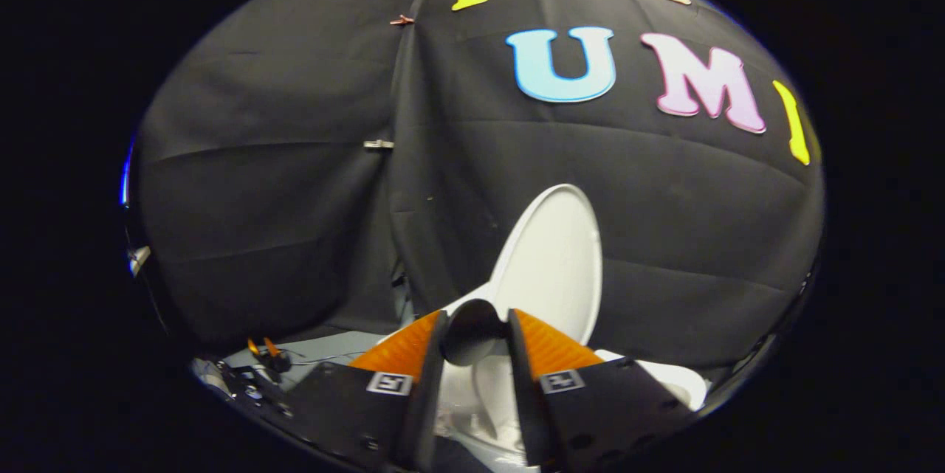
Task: Open the toilet lid.
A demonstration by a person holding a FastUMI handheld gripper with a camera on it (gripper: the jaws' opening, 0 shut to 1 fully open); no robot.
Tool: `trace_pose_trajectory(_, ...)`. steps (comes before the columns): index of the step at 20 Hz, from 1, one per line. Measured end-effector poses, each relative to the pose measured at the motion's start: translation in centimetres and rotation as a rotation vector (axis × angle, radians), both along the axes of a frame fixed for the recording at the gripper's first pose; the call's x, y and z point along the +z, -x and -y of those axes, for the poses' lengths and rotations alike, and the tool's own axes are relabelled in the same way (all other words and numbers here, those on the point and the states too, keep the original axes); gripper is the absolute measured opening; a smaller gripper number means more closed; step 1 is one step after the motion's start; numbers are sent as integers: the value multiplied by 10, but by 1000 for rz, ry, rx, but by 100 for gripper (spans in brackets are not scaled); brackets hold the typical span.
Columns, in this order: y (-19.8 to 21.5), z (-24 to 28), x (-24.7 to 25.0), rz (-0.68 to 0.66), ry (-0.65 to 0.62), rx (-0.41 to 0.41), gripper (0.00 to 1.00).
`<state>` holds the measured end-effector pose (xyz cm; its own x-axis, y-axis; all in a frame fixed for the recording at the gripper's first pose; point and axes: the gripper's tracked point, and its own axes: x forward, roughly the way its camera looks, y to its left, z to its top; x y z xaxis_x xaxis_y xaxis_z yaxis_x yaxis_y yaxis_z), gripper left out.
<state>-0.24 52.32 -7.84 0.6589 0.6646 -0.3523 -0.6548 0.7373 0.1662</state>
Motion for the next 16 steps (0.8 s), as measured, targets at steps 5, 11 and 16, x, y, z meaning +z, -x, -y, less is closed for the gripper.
trace_pose_trajectory(5, -1, -8, -3, -22, -28, -1, 94)
trace_pose_trajectory(11, -10, -3, 8, 13, -70, -22, 100)
trace_pose_trajectory(16, -19, -2, 22, 97, -61, -23, 100)
